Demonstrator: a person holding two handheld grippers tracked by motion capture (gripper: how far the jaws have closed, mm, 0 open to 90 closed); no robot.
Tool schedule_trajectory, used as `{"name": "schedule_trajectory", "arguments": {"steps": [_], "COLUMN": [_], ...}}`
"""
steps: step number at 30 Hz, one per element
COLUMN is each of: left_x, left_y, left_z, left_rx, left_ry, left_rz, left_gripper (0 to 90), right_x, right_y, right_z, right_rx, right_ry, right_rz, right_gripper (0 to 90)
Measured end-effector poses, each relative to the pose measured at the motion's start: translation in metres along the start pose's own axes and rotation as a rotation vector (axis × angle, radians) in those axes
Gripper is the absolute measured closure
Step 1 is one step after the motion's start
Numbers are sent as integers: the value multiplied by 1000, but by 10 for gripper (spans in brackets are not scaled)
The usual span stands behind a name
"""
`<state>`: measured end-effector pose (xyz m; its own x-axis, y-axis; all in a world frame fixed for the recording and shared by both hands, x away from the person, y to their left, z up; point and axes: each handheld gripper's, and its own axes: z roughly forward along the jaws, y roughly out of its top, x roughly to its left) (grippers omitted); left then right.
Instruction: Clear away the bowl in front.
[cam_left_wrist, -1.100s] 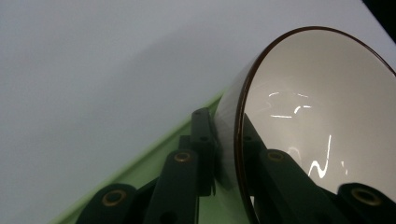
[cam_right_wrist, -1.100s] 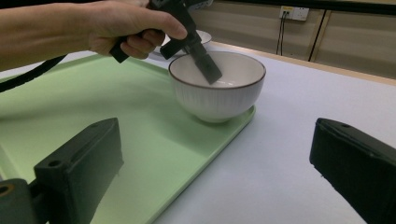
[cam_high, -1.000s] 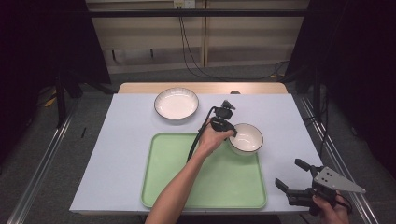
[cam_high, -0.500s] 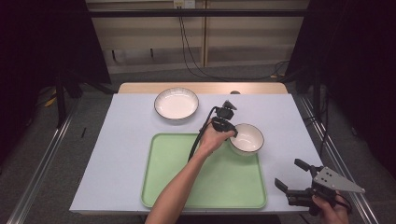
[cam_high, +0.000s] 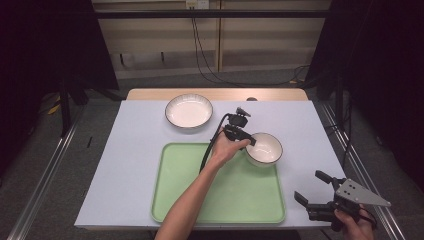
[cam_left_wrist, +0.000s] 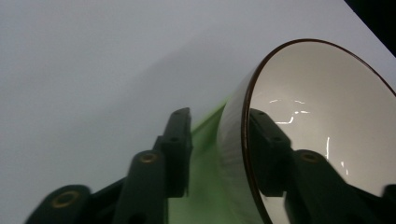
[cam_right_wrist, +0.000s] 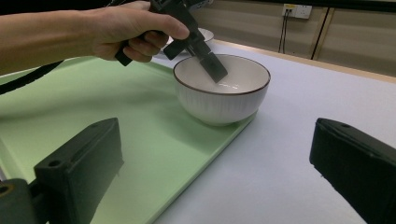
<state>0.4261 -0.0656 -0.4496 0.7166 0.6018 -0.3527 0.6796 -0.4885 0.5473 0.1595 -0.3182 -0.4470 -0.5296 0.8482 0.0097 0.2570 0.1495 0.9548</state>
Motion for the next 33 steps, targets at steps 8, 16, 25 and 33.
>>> {"name": "schedule_trajectory", "arguments": {"steps": [8,16,25,33], "left_x": [-4,-10,-8,-7], "left_y": [0,0,-3,-11], "left_z": [-3,-9,-25,-45], "left_rx": [-57,-146,-224,-291], "left_ry": [43,101,46,146], "left_rz": [10,53,49,120], "left_gripper": [204,41,31,27], "right_x": [1,1,1,1], "right_y": [0,0,1,1], "right_z": [1,0,1,1], "right_rx": [1,-3,-1,-3], "right_ry": [2,1,4,3], "right_rz": [-3,-3,-5,-2], "right_gripper": [19,19,19,19]}}
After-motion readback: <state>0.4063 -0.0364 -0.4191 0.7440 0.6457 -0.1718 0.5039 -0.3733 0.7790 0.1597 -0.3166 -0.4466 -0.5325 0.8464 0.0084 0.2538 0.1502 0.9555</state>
